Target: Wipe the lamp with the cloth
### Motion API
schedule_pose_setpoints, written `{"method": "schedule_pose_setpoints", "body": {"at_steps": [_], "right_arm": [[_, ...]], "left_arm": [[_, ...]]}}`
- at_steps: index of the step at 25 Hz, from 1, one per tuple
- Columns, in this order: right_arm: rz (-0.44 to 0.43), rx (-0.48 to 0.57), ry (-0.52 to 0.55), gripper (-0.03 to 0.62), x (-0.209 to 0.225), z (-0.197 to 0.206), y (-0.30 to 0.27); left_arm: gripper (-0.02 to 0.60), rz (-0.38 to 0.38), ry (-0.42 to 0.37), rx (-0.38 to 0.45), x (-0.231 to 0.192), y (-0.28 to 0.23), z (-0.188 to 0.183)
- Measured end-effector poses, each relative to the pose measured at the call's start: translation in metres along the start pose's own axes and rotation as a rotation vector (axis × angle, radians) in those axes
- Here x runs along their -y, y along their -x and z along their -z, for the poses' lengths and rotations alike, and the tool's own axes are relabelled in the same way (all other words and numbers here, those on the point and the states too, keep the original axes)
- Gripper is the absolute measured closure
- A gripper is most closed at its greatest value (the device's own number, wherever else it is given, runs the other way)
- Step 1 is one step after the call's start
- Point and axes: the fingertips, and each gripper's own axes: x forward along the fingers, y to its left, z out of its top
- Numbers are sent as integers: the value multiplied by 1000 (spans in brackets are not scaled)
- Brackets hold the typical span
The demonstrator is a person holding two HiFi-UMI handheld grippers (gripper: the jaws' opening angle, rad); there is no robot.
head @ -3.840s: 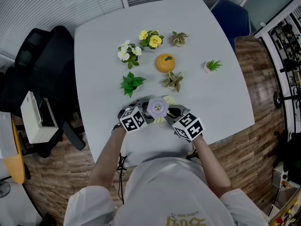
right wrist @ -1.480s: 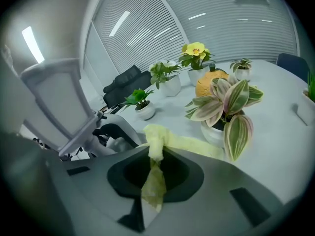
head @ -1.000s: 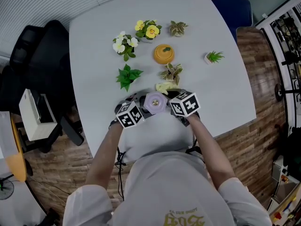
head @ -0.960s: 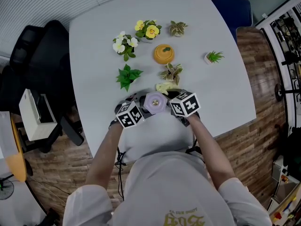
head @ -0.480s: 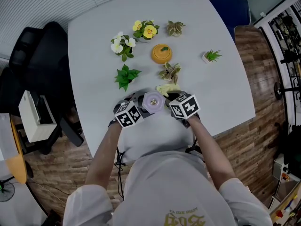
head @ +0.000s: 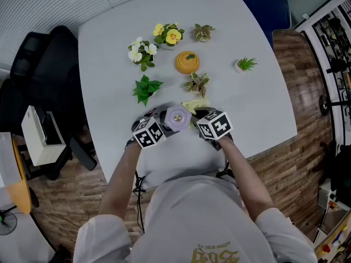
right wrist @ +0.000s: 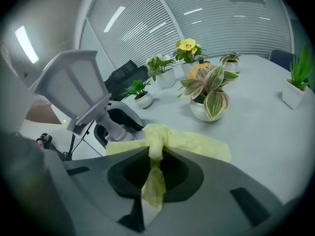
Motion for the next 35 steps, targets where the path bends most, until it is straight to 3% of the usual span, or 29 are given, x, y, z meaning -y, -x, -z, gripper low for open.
{"method": "schedule_pose_setpoints", "body": {"at_steps": [35], "right_arm": [[-49, -82, 1, 540, -27, 28, 5]], "left_arm": [[279, -2, 1, -1, 0, -1, 1]]}}
